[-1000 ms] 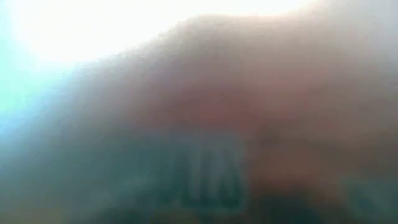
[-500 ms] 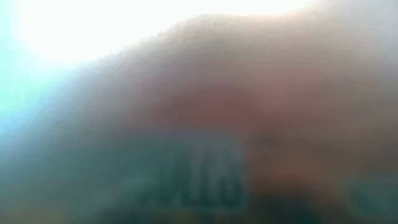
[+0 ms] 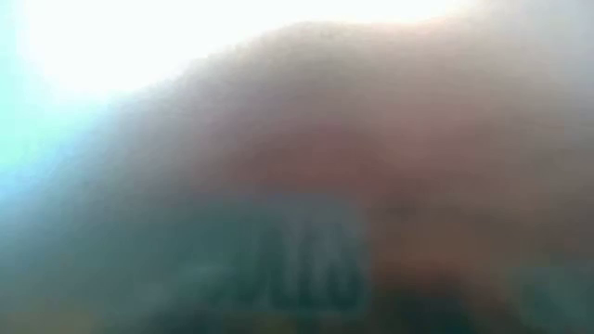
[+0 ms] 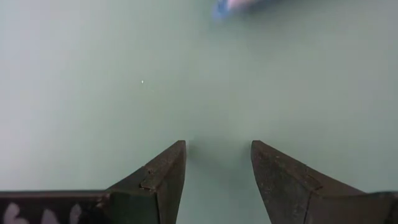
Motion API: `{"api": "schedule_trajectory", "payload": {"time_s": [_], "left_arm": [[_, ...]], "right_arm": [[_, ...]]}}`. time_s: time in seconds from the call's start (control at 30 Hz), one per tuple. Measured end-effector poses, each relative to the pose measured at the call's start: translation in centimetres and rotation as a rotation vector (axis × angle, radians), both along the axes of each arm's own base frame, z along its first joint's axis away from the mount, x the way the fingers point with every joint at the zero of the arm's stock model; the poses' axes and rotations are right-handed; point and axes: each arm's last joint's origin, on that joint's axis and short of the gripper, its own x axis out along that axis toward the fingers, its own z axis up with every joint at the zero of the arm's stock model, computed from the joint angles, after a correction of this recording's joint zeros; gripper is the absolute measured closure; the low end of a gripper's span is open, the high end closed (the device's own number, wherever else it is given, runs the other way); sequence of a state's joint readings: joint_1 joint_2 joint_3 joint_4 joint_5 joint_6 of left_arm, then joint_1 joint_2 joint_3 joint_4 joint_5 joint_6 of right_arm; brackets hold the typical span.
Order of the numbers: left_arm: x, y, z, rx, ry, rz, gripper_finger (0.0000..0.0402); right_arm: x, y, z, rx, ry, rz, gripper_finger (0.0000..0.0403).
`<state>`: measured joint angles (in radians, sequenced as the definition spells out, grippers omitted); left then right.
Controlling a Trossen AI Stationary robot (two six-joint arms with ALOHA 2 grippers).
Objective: Sort Maruchan noodles
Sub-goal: Put the blue noodle pack into the yellow bin
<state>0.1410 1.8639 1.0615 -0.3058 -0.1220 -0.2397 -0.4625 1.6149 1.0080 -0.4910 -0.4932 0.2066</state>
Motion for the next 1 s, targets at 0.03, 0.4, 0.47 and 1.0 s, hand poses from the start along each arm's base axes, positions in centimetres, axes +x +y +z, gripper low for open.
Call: {"api": "schedule_trajectory", "payload": {"time_s": [0.03, 0.4, 0.47, 1.0], "left_arm": [[0.0, 0.0, 0.1, 0.003, -0.002, -0.002, 0.0235], [-0.5, 0.1, 2.1, 0.073, -0.038, 0.009, 0.0235], [-0.5, 0.1, 2.1, 0.073, -0.037, 0.009, 0.0235], [-0.6, 0.2, 1.8, 0.086, -0.043, 0.024, 0.0235]], "right_arm": [[-0.2, 0.0, 0.2, -0.019, 0.014, -0.003, 0.0371], [-2.9, 0.7, 4.3, -0.277, 0.056, 0.03, 0.0371], [-3.5, 0.8, 5.3, -0.366, 0.059, 0.039, 0.0371], [-10.3, 2.8, 11.8, -0.786, 0.185, -0.034, 0.0371]]}}
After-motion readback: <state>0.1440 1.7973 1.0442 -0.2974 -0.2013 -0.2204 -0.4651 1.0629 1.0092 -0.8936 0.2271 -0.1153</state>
